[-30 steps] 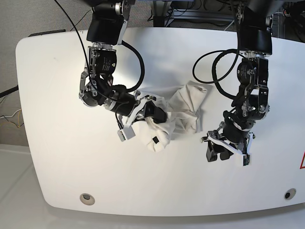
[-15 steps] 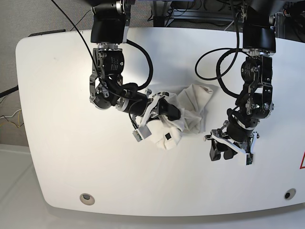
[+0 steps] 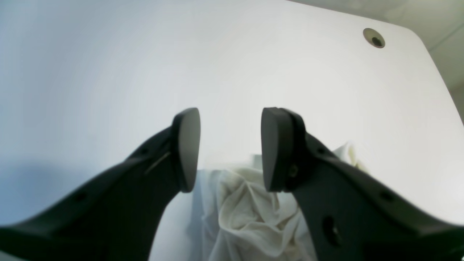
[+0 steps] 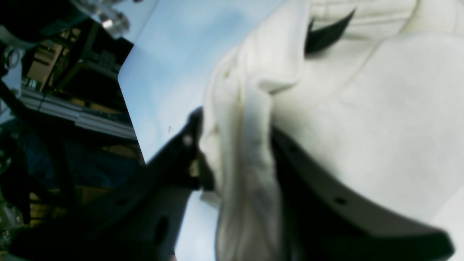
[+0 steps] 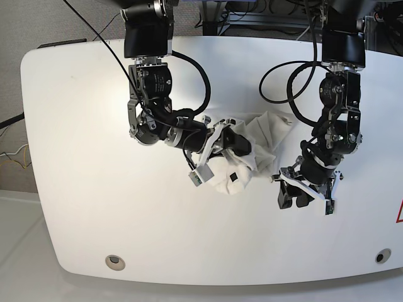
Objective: Fold the T-shirt properly
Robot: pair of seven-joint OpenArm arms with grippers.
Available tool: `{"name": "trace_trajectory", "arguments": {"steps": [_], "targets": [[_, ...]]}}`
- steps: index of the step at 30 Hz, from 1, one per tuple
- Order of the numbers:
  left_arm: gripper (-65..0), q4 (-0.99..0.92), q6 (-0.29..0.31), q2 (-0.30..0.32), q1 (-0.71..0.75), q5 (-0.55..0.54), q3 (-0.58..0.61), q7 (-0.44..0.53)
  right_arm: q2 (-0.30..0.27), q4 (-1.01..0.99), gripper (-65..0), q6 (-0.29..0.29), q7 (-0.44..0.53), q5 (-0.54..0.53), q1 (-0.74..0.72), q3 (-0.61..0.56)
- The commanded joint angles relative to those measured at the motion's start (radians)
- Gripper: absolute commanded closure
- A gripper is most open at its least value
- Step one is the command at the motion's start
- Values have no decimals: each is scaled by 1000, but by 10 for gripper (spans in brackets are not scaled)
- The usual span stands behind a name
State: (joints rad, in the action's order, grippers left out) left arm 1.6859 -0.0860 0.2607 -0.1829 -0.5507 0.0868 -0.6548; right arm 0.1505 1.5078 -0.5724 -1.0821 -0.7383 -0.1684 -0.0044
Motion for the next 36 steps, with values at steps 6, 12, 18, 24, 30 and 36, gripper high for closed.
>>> {"name": "trace_trajectory", "arguments": {"steps": [6, 12, 18, 24, 30, 36], "targets": [[-263, 20, 4, 9, -22, -4, -5, 25, 7, 14, -412, -5, 24, -33, -20, -1], [-263, 18, 4, 9, -22, -4, -5, 25, 7, 14, -500, -5, 21, -36, -18, -27], [-263, 18, 4, 7, -22, -2, -5, 25, 7, 14, -503, -5, 21, -36, -20, -73], [-263, 16, 4, 5, -22, -2, -5, 25, 7, 14, -503, -2, 21, -36, -24, -108], [-263, 16, 4, 5, -20, -2, -3, 25, 7, 14, -503, 9, 21, -36, -26, -102], [-263, 16, 4, 4, -16, -2, -2, 25, 7, 15, -503, 9, 20, -36, -26, -32]]}}
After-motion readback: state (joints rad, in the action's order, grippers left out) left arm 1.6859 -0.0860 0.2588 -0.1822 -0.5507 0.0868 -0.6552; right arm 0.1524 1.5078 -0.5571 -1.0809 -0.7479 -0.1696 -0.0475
